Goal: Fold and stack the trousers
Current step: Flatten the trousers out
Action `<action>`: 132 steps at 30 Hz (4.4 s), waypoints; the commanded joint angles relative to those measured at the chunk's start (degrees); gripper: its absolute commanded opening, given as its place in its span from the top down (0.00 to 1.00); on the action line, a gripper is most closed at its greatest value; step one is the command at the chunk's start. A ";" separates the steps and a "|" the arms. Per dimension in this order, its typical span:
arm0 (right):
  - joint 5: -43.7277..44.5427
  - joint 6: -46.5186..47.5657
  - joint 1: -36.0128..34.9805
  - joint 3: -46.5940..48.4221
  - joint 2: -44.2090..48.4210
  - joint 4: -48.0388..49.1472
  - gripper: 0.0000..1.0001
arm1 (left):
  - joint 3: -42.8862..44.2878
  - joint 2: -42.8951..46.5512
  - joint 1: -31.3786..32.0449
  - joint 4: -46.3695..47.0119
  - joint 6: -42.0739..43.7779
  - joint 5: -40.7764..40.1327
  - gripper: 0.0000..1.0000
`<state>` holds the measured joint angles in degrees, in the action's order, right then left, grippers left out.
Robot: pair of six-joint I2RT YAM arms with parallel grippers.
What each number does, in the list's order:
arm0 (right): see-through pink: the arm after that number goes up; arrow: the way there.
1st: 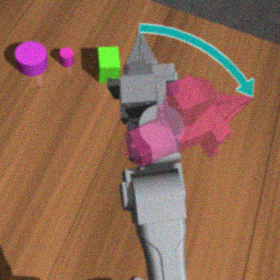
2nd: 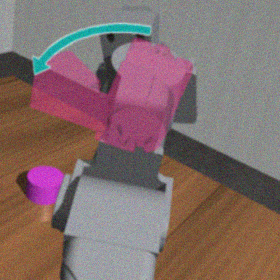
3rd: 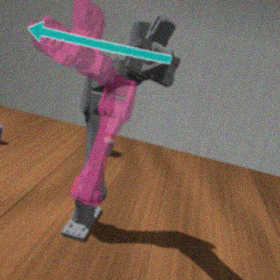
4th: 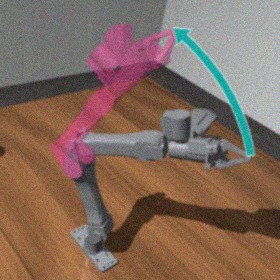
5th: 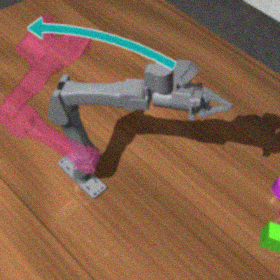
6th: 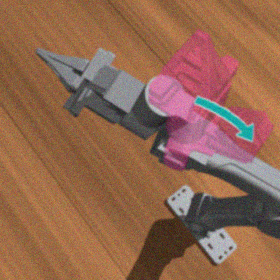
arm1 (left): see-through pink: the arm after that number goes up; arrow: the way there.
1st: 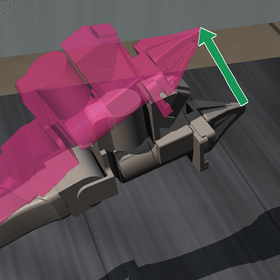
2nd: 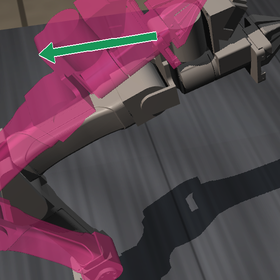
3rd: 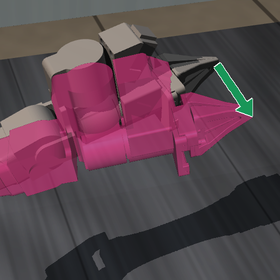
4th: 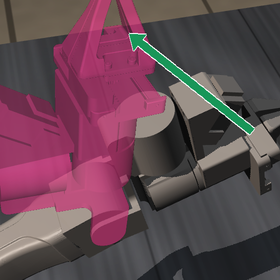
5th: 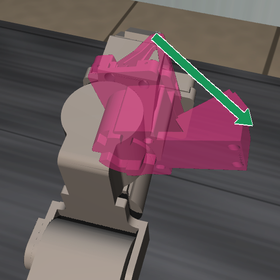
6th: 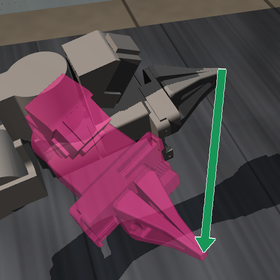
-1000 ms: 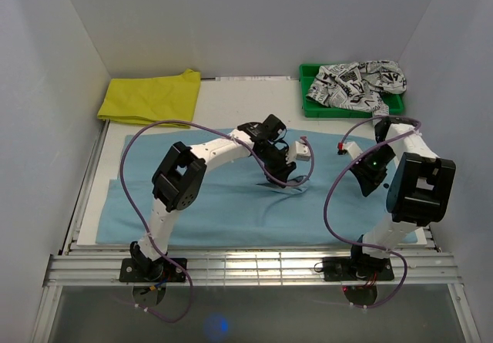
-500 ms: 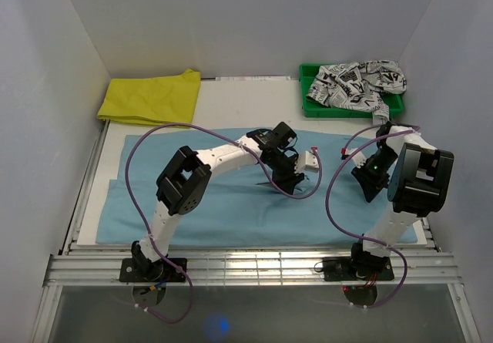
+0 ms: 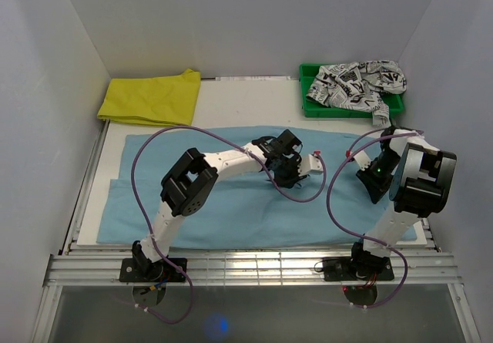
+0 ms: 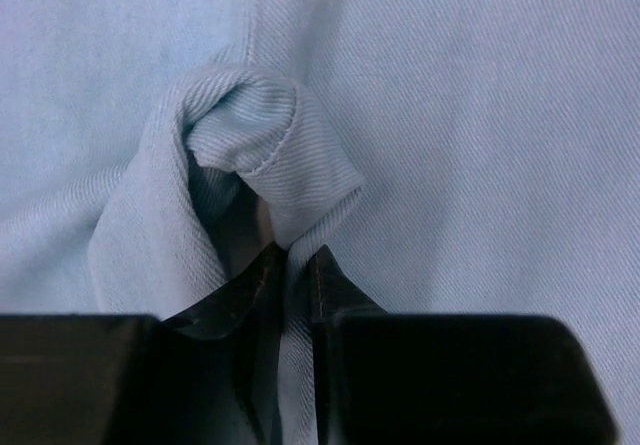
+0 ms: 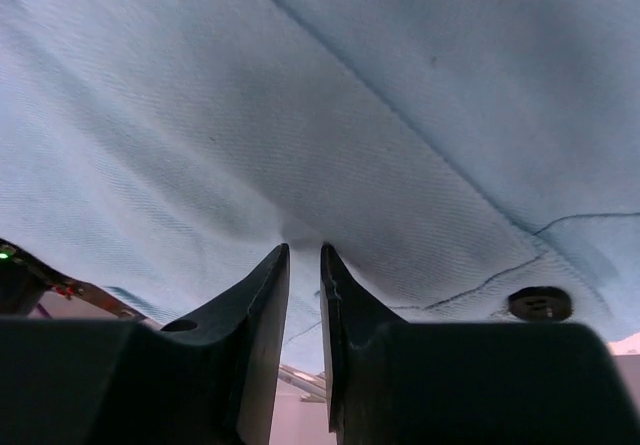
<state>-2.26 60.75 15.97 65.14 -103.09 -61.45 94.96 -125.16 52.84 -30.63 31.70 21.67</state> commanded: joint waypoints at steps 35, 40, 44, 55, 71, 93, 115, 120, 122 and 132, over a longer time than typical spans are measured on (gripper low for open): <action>-0.98 2.01 0.64 5.05 3.52 1.08 0.75 | -3.74 15.04 -14.52 -7.42 -2.17 10.40 0.42; -7.57 -2.82 0.64 12.45 -0.79 -3.15 0.76 | 14.32 2.33 -13.47 -10.50 -6.03 13.92 0.41; -8.90 -8.53 0.64 15.89 -4.57 -2.36 0.77 | 28.41 -7.27 -11.53 -12.51 -10.51 17.43 0.36; -5.74 -14.08 0.64 18.53 -12.66 2.03 0.79 | 31.52 -13.79 -3.54 -9.01 -15.52 14.13 0.29; 1.73 -16.72 0.64 12.56 -13.63 8.88 0.89 | 23.80 -11.61 -1.77 -4.96 -12.37 -10.15 0.59; 12.72 -12.76 0.64 5.78 -11.61 17.16 0.92 | 0.23 11.70 -9.15 0.49 -12.46 1.36 0.58; -11.37 3.14 0.21 44.98 -22.76 -4.12 0.49 | 22.32 0.01 -52.04 -30.45 1.43 7.60 0.34; -8.38 6.22 -0.76 38.40 -22.51 2.03 0.54 | 14.30 0.89 -55.39 -30.10 3.45 5.85 0.44; -6.97 7.54 -1.20 34.62 -22.07 3.79 0.54 | 10.19 0.89 -55.82 -30.27 4.76 4.70 0.44; -6.08 15.18 -2.43 22.48 -16.80 3.62 0.63 | -6.09 3.87 -59.25 -31.15 10.92 -1.71 0.57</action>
<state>-7.92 71.81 13.93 91.24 -120.64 -53.82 93.54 -122.63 -4.56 -59.59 38.72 24.67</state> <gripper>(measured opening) 0.374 0.440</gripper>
